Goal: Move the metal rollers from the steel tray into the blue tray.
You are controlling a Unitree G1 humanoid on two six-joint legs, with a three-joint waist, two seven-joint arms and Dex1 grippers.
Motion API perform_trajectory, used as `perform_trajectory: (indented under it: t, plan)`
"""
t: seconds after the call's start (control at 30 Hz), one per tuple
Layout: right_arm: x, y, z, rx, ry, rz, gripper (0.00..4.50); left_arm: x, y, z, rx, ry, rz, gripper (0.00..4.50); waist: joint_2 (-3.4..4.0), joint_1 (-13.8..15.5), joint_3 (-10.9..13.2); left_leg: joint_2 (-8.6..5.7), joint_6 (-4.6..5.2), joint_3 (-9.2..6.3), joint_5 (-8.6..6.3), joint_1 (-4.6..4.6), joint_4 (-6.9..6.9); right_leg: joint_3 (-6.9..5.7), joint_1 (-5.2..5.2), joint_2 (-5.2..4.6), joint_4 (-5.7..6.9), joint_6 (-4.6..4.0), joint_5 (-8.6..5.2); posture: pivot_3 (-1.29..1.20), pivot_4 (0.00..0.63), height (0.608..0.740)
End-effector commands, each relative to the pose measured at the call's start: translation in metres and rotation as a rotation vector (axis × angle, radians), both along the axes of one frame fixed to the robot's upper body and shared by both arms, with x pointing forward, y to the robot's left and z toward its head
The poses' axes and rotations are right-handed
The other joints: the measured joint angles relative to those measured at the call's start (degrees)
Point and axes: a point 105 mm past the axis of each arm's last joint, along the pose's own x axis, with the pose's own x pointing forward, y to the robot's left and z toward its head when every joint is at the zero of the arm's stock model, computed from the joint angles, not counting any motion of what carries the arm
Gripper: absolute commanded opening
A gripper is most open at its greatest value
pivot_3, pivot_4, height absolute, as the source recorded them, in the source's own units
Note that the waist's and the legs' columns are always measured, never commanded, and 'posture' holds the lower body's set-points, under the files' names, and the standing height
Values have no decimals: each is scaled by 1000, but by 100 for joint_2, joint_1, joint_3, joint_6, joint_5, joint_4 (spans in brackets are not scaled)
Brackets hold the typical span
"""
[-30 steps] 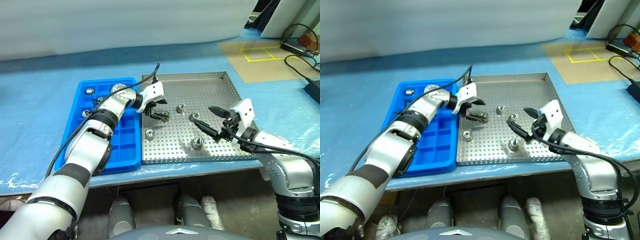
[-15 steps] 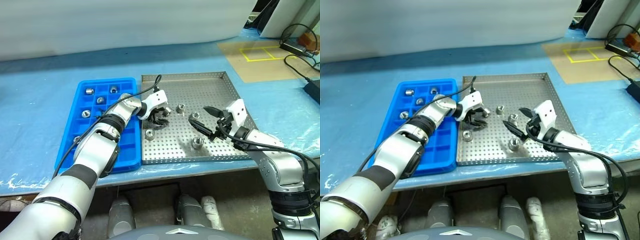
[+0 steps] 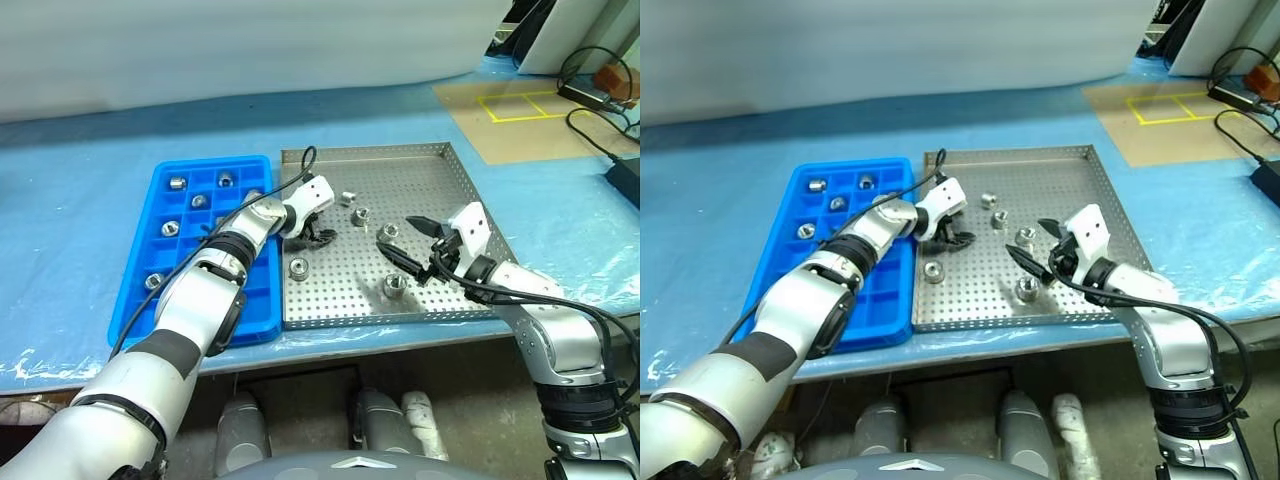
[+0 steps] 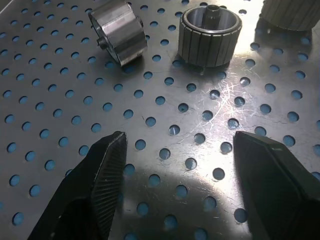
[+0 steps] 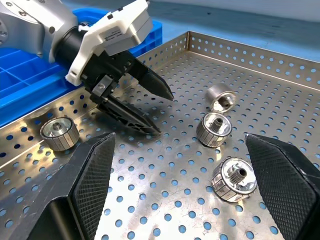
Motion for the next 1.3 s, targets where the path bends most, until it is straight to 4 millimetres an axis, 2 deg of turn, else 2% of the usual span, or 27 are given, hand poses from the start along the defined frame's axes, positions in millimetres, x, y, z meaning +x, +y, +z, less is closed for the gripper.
perform_trajectory:
  t: [0.03, 0.2, 0.27, 0.33, 0.43, 0.5, 0.63, 0.87, 1.03, 1.1, 1.17, 1.3]
  plan:
    - [1, -3, 7, -5, -41, -4, 4340, -4, -5, 17, -43, -14, -96, 3678, 0, 1, 0, 0, 0, 0, 0, 0, -4, -1, 0, 0, -4, 0, 0, -319, 150, 740]
    - [0, -3, 4, -8, -32, 1, 4340, -7, 5, 41, -87, -44, -202, 3678, 0, -19, 1, 1, 0, 0, 0, -4, -13, -2, -1, 2, -18, 0, 0, -311, 150, 740]
    - [-1, -3, 4, -4, -30, 6, 4340, -24, 13, 63, -135, -34, -368, 3678, 0, -23, 1, 2, -1, 2, 0, -2, -24, -3, -2, 3, -27, 0, 0, -304, 150, 740]
    - [-1, -3, 3, -3, -26, 11, 4340, -36, 26, 76, -119, -31, -462, 3678, 1, -17, 1, 5, -1, 6, 1, -3, -36, -4, -2, 4, -39, -1, 1, -291, 150, 740]
    - [0, -1, -3, -13, -12, 22, 4340, -55, 46, 83, -17, -15, -557, 3678, 3, -12, 2, 5, -1, 16, 0, -4, -41, -3, -2, 3, -53, -2, 1, -273, 150, 740]
    - [1, 3, -5, -8, -9, 37, 4340, -72, 52, 84, 43, -9, -637, 3678, 4, -12, 2, 6, 7, 32, -5, -4, -42, 2, -2, 0, -61, -2, 0, -262, 150, 740]
    - [4, 7, -8, -6, -8, 52, 4340, -90, 52, 73, 147, -22, -736, 3678, 6, 48, 3, 8, 14, 44, -14, -6, -40, 2, -2, -4, -64, -2, 0, -247, 150, 740]
    - [7, 13, -9, 4, -15, 59, 4340, -99, 34, 44, 243, -10, -823, 3678, 6, 96, 3, 10, 12, 48, -13, 2, -33, 10, -2, -3, -50, -4, 1, -260, 150, 740]
    - [5, 10, -12, 5, -12, 47, 4340, -89, 35, 25, 330, 9, -794, 3678, 6, 77, 3, 11, 10, 50, -12, 6, -33, 15, -2, 2, -50, -3, 2, -278, 150, 740]
    - [5, 8, -13, 6, -13, 37, 4340, -77, 35, 20, 380, -37, -748, 3678, 6, 61, 3, 11, 7, 51, -10, 8, -32, 18, -2, 3, -49, -2, 2, -287, 150, 740]
    - [5, 4, -15, 7, -13, 24, 4340, -68, 34, 21, 411, -86, -722, 3678, 6, 28, 3, 10, 9, 51, -11, 10, -30, 20, -1, 3, -46, -1, 3, -292, 150, 740]
    - [3, -1, -19, 5, -8, 14, 4340, -62, 34, 22, 431, -89, -716, 3678, 6, -23, 3, 8, 10, 52, -12, 14, -27, 28, 0, 4, -46, 3, 7, -302, 150, 740]
